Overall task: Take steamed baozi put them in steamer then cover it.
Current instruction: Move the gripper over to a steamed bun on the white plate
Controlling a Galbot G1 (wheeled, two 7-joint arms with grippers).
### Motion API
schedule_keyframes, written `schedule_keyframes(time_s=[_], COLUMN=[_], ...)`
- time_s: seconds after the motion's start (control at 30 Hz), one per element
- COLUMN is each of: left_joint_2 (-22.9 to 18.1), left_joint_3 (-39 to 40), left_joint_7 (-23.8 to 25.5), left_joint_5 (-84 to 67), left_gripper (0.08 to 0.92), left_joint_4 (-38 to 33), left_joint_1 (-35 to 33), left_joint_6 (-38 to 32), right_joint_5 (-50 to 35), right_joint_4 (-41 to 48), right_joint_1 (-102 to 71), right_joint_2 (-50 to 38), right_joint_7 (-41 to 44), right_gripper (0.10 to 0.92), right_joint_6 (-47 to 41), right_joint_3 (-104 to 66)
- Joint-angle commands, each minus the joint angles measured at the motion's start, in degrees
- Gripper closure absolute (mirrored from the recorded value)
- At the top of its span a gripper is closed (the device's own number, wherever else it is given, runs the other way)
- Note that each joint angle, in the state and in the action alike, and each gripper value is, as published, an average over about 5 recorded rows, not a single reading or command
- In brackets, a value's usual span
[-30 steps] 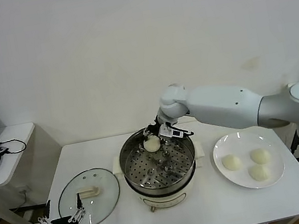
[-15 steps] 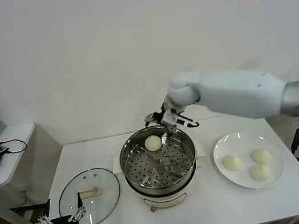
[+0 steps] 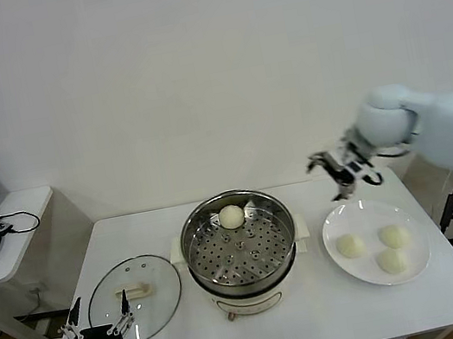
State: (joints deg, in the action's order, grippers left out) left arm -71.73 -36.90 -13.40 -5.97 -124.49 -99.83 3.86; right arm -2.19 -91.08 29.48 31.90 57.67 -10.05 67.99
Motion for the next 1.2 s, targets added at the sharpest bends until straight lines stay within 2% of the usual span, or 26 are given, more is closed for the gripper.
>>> schedule_keyframes(time_s=[0.03,0.3,0.83,1.2], left_joint_2=[0.1,-0.4,0.4,0.4], left_joint_3=[0.3,0.4,-1.3,-1.8], left_joint_7=[0.0,0.0,0.3,0.3], left_joint_5=[0.3,1.1,1.0,0.8], left_gripper=[0.177,0.177,0.177,0.177], left_joint_4=[-0.1,0.7,2.7,3.1], left_joint_1=[-0.1,0.1,0.6,0.8], left_joint_6=[0.1,0.3,0.3,0.2], right_joint_5=[5.2,8.5,10.6,11.7], right_joint_4=[-2.6,5.7,19.0,21.7], right_joint_1=[-20.3,-35.7,-36.0,-36.1], right_joint_2=[-13.5,-7.5,8.8,12.8], right_joint_7=[1.7,0.5,-1.3,-2.0], right_gripper=[0.202,0.203,0.203,0.213], right_joint_6=[-6.3,-5.6,-4.2,-4.2], right_joint_3=[-13.8,-23.7,-23.8,-23.6])
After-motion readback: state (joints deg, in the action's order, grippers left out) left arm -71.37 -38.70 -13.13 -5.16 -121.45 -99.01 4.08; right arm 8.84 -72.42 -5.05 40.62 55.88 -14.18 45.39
